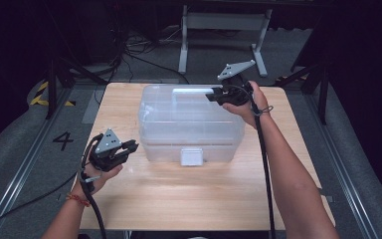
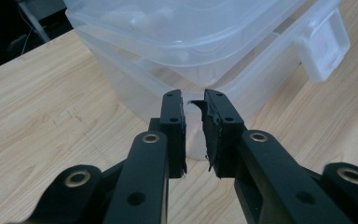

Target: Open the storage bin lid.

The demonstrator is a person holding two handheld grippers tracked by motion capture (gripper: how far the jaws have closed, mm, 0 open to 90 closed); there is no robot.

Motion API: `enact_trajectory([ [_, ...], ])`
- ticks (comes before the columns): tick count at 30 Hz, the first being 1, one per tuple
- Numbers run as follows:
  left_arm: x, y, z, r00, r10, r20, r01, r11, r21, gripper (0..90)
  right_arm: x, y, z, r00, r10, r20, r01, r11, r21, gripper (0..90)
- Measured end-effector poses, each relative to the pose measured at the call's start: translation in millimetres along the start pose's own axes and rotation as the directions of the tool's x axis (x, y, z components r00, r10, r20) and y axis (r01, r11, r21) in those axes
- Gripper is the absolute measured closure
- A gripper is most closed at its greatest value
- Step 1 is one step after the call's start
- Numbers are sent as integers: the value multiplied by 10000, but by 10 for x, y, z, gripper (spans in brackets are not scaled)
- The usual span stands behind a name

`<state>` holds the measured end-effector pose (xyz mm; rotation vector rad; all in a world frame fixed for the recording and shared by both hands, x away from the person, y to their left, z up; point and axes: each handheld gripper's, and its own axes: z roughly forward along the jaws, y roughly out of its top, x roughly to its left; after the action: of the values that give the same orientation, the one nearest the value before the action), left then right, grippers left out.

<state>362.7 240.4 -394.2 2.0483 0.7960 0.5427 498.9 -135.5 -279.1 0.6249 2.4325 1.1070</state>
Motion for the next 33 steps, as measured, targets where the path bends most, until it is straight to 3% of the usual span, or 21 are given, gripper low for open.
enact_trajectory([
  [11,-43,80,107,9992,173,347,-171,9998,-72,858,-19,21,4,10000,37,2,-37,10000,2,720],
  [17,-30,83,178,9995,82,296,-83,10000,23,871,-16,21,3,10000,13,-3,-13,10000,25,720],
  [33,7,38,185,9994,-157,304,164,9996,-246,895,33,-13,-2,9999,-85,145,86,10000,-9,719],
])
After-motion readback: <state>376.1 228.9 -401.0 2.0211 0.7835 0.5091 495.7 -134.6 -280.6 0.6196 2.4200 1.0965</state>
